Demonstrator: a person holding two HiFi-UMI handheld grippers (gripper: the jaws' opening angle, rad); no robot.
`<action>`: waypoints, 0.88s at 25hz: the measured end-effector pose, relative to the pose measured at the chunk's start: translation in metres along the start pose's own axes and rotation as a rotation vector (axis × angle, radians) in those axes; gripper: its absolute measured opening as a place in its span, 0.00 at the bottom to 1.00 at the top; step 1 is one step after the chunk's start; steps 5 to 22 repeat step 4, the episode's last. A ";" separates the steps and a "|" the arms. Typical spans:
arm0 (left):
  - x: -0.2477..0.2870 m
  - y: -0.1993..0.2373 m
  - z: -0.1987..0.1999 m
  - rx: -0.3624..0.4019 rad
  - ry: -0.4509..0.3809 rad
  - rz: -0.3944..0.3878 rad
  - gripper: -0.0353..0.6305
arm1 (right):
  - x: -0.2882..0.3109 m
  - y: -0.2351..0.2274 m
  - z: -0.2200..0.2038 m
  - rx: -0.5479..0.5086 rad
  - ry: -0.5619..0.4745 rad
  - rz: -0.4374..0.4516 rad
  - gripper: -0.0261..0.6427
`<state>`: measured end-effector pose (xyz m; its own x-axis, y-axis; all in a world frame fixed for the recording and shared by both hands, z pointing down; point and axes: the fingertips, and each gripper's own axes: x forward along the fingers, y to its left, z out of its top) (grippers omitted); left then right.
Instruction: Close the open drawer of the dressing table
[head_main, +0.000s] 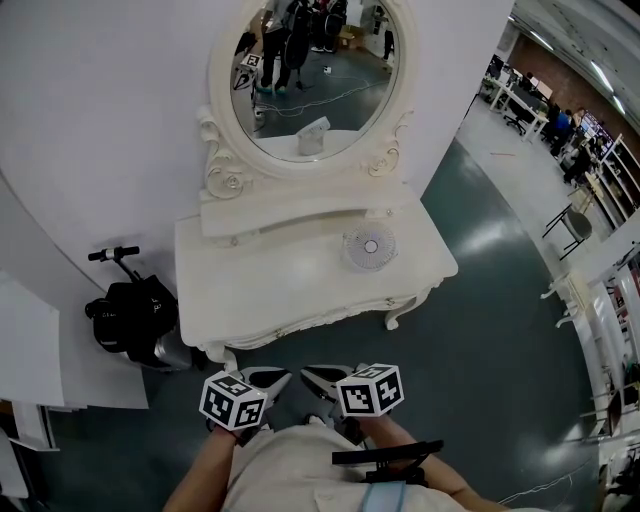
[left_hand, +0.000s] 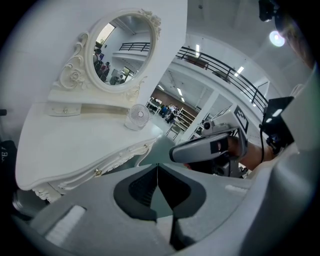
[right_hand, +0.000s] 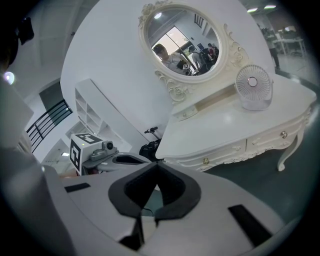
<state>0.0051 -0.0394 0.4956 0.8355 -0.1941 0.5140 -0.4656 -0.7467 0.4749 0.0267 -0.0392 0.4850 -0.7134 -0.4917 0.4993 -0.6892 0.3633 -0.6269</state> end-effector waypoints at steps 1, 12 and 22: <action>0.000 0.000 -0.001 -0.002 0.000 -0.001 0.07 | 0.000 0.000 0.000 0.002 -0.001 0.001 0.06; 0.000 -0.001 -0.003 -0.008 0.000 -0.004 0.07 | 0.002 0.002 -0.002 0.004 -0.001 0.004 0.06; 0.000 -0.001 -0.003 -0.008 0.000 -0.004 0.07 | 0.002 0.002 -0.002 0.004 -0.001 0.004 0.06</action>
